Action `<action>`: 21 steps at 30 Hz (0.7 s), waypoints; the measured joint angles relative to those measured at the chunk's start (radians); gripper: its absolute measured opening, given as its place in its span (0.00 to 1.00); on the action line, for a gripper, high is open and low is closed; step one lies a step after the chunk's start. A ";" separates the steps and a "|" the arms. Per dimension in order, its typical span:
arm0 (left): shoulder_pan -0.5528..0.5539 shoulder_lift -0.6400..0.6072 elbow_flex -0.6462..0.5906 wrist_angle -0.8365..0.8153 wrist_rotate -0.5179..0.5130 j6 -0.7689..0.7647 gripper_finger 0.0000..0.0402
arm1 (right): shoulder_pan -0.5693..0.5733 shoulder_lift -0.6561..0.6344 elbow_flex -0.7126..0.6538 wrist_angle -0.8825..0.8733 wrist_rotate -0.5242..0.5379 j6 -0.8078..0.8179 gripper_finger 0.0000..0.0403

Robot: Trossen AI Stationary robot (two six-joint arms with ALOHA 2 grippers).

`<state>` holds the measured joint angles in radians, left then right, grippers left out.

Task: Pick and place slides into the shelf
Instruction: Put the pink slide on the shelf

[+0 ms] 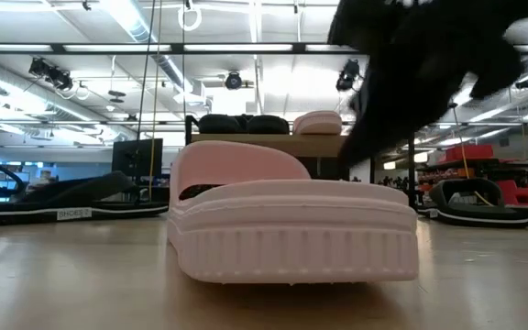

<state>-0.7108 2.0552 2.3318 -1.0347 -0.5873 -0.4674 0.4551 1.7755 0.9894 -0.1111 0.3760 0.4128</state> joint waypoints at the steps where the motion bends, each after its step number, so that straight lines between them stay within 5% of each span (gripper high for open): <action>1: -0.005 0.000 0.000 -0.005 0.000 0.000 0.07 | 0.024 -0.016 0.000 0.025 0.006 -0.046 0.00; 7: -0.024 0.000 0.000 0.003 -0.030 0.007 0.03 | 0.146 -0.049 0.000 0.161 0.071 -0.401 0.01; 10: -0.029 0.000 0.000 0.005 -0.041 0.007 0.02 | 0.155 -0.020 0.001 0.190 0.001 -0.416 0.04; 21: -0.005 0.000 0.000 0.005 -0.042 0.008 0.09 | 0.062 0.004 0.008 0.217 0.014 -0.492 0.26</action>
<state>-0.7162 2.0552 2.3318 -1.0298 -0.6291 -0.4590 0.5172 1.7798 0.9974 0.1061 0.3896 -0.0792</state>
